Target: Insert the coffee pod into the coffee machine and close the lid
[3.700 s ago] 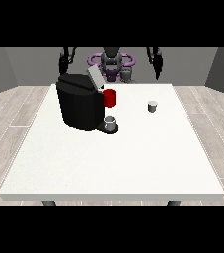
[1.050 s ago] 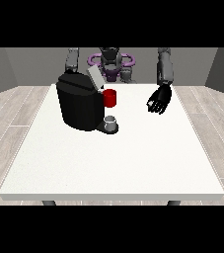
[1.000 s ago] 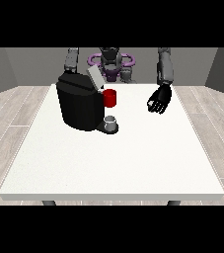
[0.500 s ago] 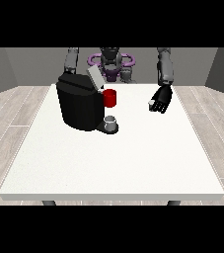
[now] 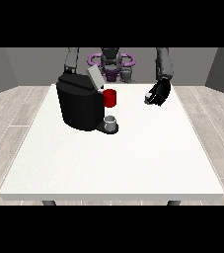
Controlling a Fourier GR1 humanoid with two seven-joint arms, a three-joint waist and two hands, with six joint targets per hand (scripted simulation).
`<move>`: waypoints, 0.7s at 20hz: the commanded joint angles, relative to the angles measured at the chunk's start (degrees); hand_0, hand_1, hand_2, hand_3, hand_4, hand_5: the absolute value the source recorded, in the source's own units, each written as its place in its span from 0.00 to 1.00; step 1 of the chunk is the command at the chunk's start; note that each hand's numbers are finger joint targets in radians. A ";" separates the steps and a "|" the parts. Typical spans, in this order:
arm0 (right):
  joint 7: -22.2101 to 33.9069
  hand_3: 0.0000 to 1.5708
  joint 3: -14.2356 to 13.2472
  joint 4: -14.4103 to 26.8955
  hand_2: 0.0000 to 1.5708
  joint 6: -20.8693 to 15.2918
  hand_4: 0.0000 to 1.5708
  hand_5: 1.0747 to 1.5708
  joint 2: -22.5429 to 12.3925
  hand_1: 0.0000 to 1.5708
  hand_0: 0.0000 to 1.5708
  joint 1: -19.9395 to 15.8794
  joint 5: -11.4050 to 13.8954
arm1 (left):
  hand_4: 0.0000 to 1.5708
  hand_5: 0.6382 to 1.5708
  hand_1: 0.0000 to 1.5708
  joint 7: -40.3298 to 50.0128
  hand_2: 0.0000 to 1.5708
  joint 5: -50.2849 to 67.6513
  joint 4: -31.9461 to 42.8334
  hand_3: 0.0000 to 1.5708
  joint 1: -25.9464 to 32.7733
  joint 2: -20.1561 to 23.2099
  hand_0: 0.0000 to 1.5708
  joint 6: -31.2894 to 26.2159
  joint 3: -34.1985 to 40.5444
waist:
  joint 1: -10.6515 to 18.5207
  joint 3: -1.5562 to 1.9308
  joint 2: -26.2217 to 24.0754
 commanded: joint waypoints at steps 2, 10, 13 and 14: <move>-0.59 0.00 -1.07 4.48 0.00 -1.75 0.00 1.00 0.33 0.00 0.00 -2.64 1.16 | 0.33 1.00 0.90 1.64 0.89 0.10 -1.52 0.84 -3.94 -1.51 0.90 -5.08 0.24 | 1.39 0.01 -0.89; -1.23 0.00 -2.18 5.41 0.00 2.71 0.00 1.00 -1.78 0.00 0.00 -2.12 -1.27 | 0.34 1.00 0.89 7.16 0.89 1.18 -4.41 0.85 -9.26 -2.31 0.89 -13.66 1.43 | -0.31 0.01 -5.06; -1.85 0.00 -0.96 3.46 0.00 2.82 0.00 1.00 0.25 0.00 0.00 -1.63 -1.83 | 0.34 1.00 0.90 10.84 0.89 0.68 -4.46 0.85 -10.01 -5.83 0.90 -12.00 1.40 | -2.01 0.01 -5.81; -2.16 0.00 -2.79 6.11 0.00 3.46 0.00 1.00 -1.04 0.00 0.00 -0.35 -2.82 | 0.35 1.00 0.91 12.29 0.89 0.49 -6.67 0.85 -9.90 -6.88 0.91 -14.96 0.03 | 0.17 0.02 -8.05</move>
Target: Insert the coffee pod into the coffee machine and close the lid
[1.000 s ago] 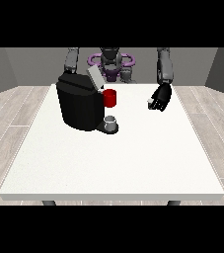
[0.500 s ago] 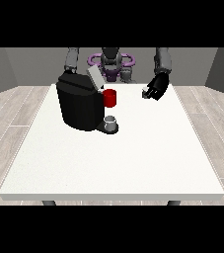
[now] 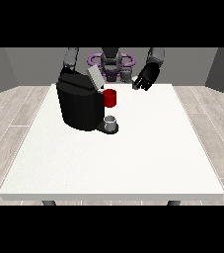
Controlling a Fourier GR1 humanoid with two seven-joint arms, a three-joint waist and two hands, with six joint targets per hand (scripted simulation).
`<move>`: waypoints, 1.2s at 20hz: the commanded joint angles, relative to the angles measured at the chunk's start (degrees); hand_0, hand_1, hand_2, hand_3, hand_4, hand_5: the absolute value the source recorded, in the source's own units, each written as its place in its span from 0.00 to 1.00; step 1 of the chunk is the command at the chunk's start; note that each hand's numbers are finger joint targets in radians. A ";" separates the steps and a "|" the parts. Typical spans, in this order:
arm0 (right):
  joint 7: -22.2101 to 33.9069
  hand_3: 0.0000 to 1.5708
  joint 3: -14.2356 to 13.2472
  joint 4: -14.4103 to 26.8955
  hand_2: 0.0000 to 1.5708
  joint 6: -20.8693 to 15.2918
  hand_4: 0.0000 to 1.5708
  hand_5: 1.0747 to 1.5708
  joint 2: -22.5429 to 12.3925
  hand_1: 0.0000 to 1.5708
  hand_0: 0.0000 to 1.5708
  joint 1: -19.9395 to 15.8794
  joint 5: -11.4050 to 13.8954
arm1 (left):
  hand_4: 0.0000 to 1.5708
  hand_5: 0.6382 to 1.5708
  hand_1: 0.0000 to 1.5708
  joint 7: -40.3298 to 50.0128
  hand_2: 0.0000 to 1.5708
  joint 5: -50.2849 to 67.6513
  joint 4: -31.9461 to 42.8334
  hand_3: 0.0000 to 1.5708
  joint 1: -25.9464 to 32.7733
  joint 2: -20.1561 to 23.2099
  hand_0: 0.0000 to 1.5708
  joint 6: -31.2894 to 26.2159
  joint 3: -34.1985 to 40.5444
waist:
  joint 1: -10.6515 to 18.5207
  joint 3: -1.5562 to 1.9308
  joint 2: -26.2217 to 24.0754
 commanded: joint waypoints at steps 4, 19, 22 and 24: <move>0.25 0.00 0.72 -3.80 0.00 2.45 0.00 1.00 -0.55 0.00 0.00 -0.70 -0.95 | 0.34 1.00 0.90 0.71 0.90 1.47 -0.10 0.88 -6.44 2.49 0.90 -3.76 3.57 | -3.93 -0.02 0.88; 2.22 0.00 -1.36 -6.51 0.00 0.29 0.11 1.00 -1.17 0.00 0.00 -6.81 -0.90 | 0.31 1.00 0.79 8.31 0.83 3.61 2.09 0.80 -20.16 4.38 0.79 -7.15 8.73 | -8.05 0.00 7.47; -1.25 0.00 -2.58 -5.31 0.00 -0.84 0.00 1.00 -0.64 0.00 0.00 -10.40 -1.45 | 0.30 1.00 0.79 9.39 0.82 3.44 2.33 0.79 -25.80 6.89 0.79 -7.22 9.98 | -8.91 0.01 13.11; 1.54 0.00 -2.77 -5.17 0.00 -1.44 0.00 1.00 -1.49 0.00 0.00 -12.10 -0.58 | 0.30 1.00 0.82 10.16 0.84 2.67 2.38 0.80 -24.80 3.70 0.82 -4.35 9.09 | -9.09 0.00 13.42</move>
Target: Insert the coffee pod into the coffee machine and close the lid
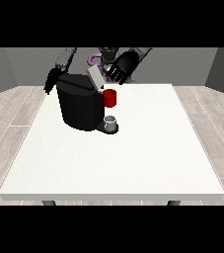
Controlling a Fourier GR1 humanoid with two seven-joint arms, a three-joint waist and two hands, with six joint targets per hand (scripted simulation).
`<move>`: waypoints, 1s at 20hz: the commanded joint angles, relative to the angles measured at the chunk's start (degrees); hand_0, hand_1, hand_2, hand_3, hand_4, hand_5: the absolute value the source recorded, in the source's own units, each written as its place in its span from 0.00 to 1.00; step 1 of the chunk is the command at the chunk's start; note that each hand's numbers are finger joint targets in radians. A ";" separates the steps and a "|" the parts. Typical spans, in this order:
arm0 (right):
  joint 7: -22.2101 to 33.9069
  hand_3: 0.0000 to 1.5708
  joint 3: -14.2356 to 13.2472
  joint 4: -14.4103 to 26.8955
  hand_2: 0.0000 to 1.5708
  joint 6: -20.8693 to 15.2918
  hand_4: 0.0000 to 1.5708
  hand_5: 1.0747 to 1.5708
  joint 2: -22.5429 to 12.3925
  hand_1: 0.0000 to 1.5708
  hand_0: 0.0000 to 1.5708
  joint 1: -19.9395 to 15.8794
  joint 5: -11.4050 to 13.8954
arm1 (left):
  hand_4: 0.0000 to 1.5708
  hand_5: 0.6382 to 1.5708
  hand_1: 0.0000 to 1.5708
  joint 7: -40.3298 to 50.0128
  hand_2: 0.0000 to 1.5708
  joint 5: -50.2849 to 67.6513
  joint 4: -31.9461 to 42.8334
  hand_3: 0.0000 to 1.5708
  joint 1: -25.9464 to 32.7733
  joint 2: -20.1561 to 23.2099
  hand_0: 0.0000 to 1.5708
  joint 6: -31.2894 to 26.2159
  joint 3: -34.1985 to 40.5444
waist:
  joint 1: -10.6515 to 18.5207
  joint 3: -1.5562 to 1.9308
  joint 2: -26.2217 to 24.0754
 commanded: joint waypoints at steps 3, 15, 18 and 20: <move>0.65 0.00 -0.36 -0.64 0.00 1.23 0.07 1.00 -1.43 0.00 0.00 -1.29 -0.26 | 0.31 1.00 0.76 -1.18 0.82 -0.94 1.84 0.79 -1.91 2.12 0.76 -0.41 0.13 | -1.43 -0.01 2.82; -3.60 0.00 -1.99 2.72 0.00 -0.86 0.00 1.00 -1.00 0.00 0.00 -2.41 -0.11 | 0.27 1.00 0.77 -0.33 0.80 -0.76 2.90 0.78 -4.26 -0.25 0.77 -1.82 -0.02 | 0.01 0.02 4.34; 1.04 0.00 0.56 0.19 0.00 -0.64 0.11 1.00 0.19 0.00 0.00 -1.70 0.97 | 0.28 1.00 0.76 0.12 0.79 -1.17 4.35 0.76 -2.55 -2.12 0.76 1.01 0.15 | -1.69 -0.01 2.25; 0.79 0.00 -0.69 0.45 0.00 -0.75 0.11 1.00 0.14 0.00 0.00 -0.05 -0.17 | 0.27 1.00 0.76 -3.07 0.80 -1.74 3.77 0.76 -0.69 -0.48 0.76 0.23 -0.72 | -0.44 -0.01 1.41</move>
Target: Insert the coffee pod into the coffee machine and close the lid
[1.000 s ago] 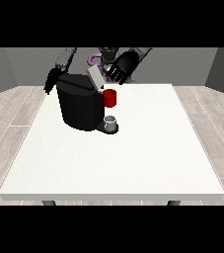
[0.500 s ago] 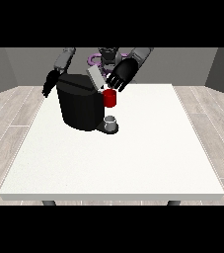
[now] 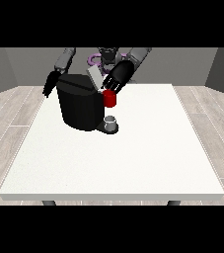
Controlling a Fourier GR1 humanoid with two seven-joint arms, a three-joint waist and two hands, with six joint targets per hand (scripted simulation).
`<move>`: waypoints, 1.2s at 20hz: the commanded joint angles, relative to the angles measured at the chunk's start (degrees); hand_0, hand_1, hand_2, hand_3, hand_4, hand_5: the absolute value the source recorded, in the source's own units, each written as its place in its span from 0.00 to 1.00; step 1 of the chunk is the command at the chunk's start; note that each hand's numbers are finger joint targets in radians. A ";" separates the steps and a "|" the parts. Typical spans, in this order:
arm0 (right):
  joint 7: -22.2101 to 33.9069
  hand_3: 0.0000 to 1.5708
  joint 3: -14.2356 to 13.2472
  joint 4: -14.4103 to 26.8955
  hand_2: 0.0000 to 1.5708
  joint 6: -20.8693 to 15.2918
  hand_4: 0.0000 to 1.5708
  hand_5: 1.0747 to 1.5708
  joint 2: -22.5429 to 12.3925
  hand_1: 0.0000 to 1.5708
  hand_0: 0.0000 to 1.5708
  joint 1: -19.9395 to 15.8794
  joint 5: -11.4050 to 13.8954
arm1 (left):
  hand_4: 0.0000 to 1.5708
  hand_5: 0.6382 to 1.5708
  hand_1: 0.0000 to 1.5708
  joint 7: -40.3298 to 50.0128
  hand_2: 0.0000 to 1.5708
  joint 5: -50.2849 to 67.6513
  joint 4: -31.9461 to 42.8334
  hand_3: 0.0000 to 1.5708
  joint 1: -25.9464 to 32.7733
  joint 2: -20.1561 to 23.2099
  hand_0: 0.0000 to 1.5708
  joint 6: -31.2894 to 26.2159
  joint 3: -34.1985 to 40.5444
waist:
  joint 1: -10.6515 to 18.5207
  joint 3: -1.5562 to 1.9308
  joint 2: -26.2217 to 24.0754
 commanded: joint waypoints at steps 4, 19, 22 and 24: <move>2.12 0.00 0.83 -1.79 0.00 0.94 0.00 1.00 -0.16 0.00 0.00 -0.72 -0.07 | 0.26 1.00 0.77 -0.35 0.80 -1.38 1.39 0.76 -0.33 1.04 0.77 2.67 0.26 | -1.90 -0.01 0.98; 2.92 0.00 -0.80 -0.09 0.00 -0.07 0.09 1.00 -1.37 0.00 0.00 -3.69 0.20 | 0.00 1.00 0.78 -1.77 0.79 -3.89 0.73 0.74 -3.39 1.85 0.78 3.54 -1.42 | -0.78 0.01 1.45; 1.04 0.00 -0.68 -0.78 0.00 -0.89 0.00 1.00 -0.55 0.00 0.00 -2.11 0.21 | 0.00 1.00 0.77 -5.60 0.78 -6.21 0.22 0.70 -0.91 3.89 0.77 6.03 -3.06 | -0.17 0.00 3.12; -1.30 0.00 0.48 0.01 0.00 -0.71 0.00 1.00 0.03 0.00 0.00 0.00 0.98 | 0.00 1.00 0.75 -5.46 0.76 -7.83 -0.40 0.68 -0.27 2.47 0.75 7.50 -4.74 | -0.52 0.01 2.89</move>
